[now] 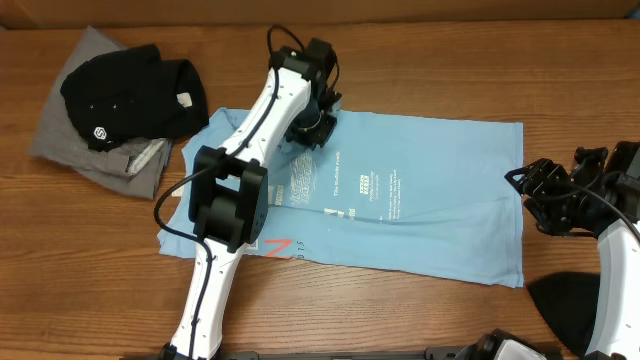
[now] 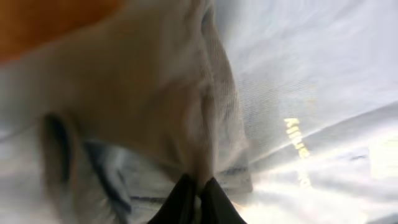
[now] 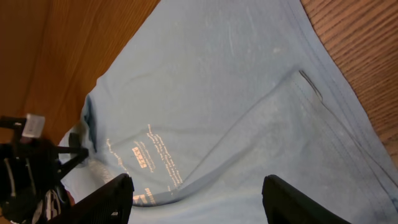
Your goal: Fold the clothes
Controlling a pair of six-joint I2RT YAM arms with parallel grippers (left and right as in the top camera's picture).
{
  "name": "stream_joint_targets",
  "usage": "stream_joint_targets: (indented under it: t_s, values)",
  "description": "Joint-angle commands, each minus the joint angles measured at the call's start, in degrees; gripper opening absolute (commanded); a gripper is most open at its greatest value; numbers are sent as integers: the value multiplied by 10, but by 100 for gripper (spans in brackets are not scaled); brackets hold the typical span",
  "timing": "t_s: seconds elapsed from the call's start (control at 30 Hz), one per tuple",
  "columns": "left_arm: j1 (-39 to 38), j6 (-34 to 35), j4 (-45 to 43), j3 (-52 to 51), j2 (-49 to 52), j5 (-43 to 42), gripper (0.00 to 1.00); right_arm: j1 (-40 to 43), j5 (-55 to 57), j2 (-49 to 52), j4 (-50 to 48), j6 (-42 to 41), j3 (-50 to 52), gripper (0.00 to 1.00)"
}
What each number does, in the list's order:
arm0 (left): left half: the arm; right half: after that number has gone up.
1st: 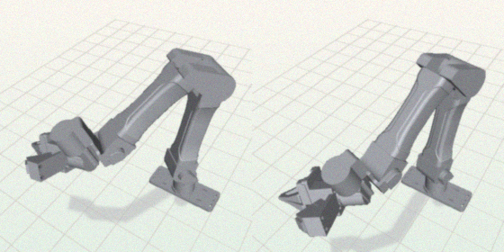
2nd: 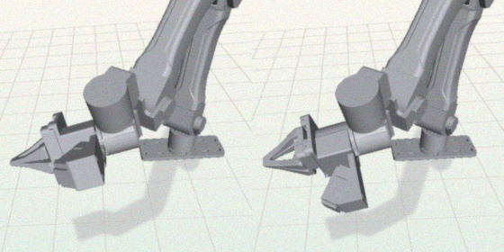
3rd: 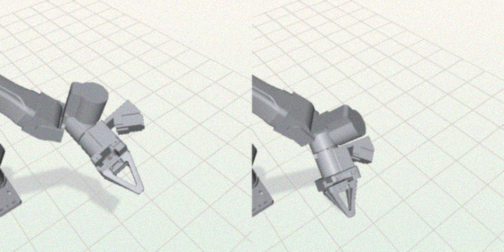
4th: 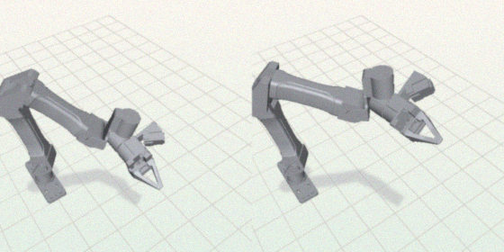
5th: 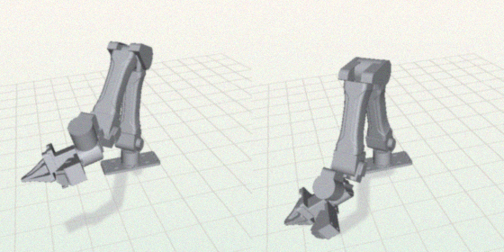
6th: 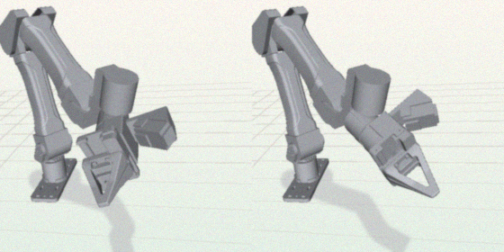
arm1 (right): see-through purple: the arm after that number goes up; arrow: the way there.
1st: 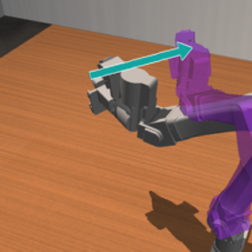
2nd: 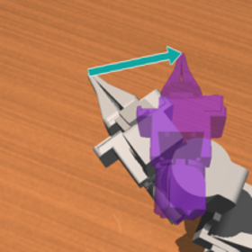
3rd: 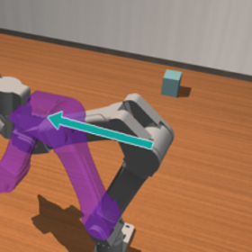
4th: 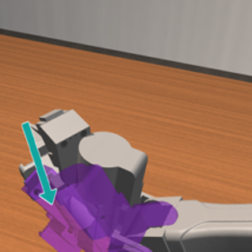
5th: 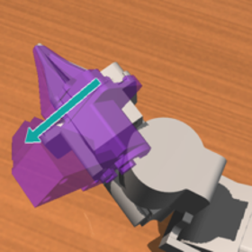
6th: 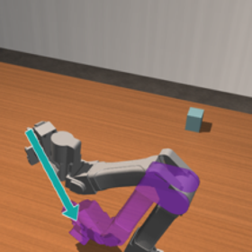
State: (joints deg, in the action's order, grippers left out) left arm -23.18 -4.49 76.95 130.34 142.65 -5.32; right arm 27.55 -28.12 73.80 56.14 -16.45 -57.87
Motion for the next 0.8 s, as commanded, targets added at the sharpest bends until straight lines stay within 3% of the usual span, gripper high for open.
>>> stream_joint_targets:
  t_s: [0.0,0.17,0.3,0.4,0.53,0.67,0.77]
  values:
    - [0,4,13,52,1,-2,10,-2,0,-5,-2,4,-14,70]
    - [-1,4,32,66,1,-3,10,-2,0,-5,-2,4,-14,70]
    - [-4,5,60,65,1,-33,4,-2,0,-5,-3,4,-14,70]
    - [-10,7,76,65,1,-40,8,-2,0,-5,-5,4,-14,70]
    - [-18,7,93,65,1,-48,23,-2,0,-5,-7,4,-14,70]
    - [-19,7,109,65,1,-45,25,-2,0,-5,-7,4,-14,70]
    - [-10,20,121,66,1,9,25,-2,0,-5,-7,4,-14,70]
